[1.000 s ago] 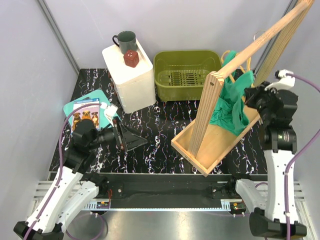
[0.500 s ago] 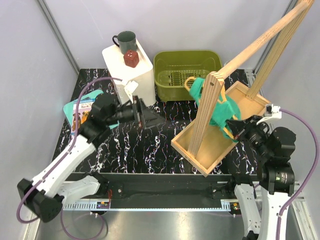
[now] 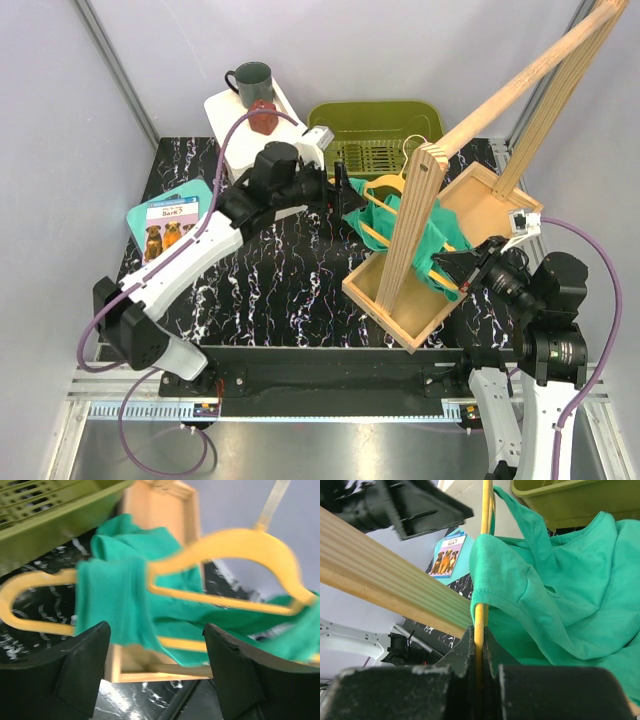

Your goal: Remove the tank top from the hanger

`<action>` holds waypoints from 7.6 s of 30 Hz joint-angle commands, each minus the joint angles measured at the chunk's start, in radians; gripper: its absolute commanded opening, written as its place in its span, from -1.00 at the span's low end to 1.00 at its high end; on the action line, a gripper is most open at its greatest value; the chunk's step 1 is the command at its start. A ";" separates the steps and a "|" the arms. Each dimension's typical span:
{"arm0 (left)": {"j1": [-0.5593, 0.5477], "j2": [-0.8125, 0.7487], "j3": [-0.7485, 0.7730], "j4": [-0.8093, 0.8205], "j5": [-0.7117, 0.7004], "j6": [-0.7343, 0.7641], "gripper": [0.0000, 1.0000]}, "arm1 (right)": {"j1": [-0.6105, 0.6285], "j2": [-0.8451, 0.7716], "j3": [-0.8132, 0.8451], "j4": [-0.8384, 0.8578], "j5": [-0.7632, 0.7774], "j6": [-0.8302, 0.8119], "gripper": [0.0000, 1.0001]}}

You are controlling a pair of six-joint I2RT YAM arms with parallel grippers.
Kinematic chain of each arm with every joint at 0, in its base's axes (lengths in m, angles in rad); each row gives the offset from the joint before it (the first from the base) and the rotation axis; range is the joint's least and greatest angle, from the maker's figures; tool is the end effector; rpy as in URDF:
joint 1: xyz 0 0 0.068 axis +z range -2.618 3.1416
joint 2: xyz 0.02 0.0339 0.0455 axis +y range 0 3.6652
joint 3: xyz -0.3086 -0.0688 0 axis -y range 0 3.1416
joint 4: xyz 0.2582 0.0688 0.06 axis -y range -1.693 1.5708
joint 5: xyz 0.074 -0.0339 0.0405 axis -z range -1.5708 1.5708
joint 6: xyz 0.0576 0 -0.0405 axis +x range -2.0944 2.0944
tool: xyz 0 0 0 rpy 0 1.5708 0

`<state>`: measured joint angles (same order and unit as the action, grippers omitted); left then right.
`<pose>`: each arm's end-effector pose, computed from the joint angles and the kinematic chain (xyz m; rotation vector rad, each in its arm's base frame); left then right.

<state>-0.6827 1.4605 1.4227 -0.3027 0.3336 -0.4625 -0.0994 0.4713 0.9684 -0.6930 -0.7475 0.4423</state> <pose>0.2731 -0.2464 0.4275 0.4637 1.9939 -1.0659 0.0610 0.0333 0.4069 -0.0732 1.8000 0.9028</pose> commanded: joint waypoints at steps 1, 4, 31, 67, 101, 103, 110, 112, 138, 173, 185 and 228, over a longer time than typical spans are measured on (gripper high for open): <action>-0.005 0.069 0.116 -0.070 -0.139 0.074 0.50 | -0.002 -0.019 0.047 0.070 -0.076 0.009 -1.00; -0.011 0.096 0.108 -0.078 -0.176 0.071 0.50 | -0.002 -0.028 0.056 0.070 -0.084 0.015 -1.00; 0.244 0.161 0.251 -0.228 -0.185 0.028 -0.95 | -0.002 -0.154 0.102 -0.023 -0.021 -0.016 -1.00; 0.046 -0.183 0.136 -0.115 0.090 0.258 0.58 | -0.002 0.003 0.035 0.185 -0.206 -0.016 -1.00; -0.055 0.089 0.328 -0.101 -0.001 0.594 -0.59 | -0.002 -0.031 0.023 0.185 -0.374 -0.060 -1.00; -0.055 0.078 0.325 -0.102 -0.027 0.596 -0.90 | -0.002 -0.033 0.018 0.187 -0.352 -0.056 -0.96; -0.057 -0.001 0.259 -0.107 -0.080 0.642 -1.00 | -0.002 -0.056 0.016 0.152 -0.182 -0.047 0.00; -0.057 -0.014 0.239 -0.114 -0.119 0.647 -1.00 | -0.002 -0.062 0.033 0.070 0.004 -0.059 0.55; -0.090 0.021 0.292 -0.170 -0.011 0.427 -1.00 | -0.002 -0.194 -0.269 0.457 0.033 0.033 0.55; -0.094 -0.144 0.071 -0.369 -0.521 0.286 -1.00 | -0.002 0.078 0.156 -0.037 0.834 -0.088 -1.00; -0.094 -0.173 0.042 -0.394 -0.408 0.285 -1.00 | -0.002 0.121 0.210 -0.137 1.026 -0.158 -1.00; -0.095 -0.162 0.112 -0.497 -0.452 0.277 -1.00 | -0.002 0.327 0.228 -0.074 0.598 -0.133 0.35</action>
<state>-0.7776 1.1950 1.3964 -0.9157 -0.1104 -0.1112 -0.1028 0.8639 1.2213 -0.7879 0.0586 0.2623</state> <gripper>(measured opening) 0.209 0.524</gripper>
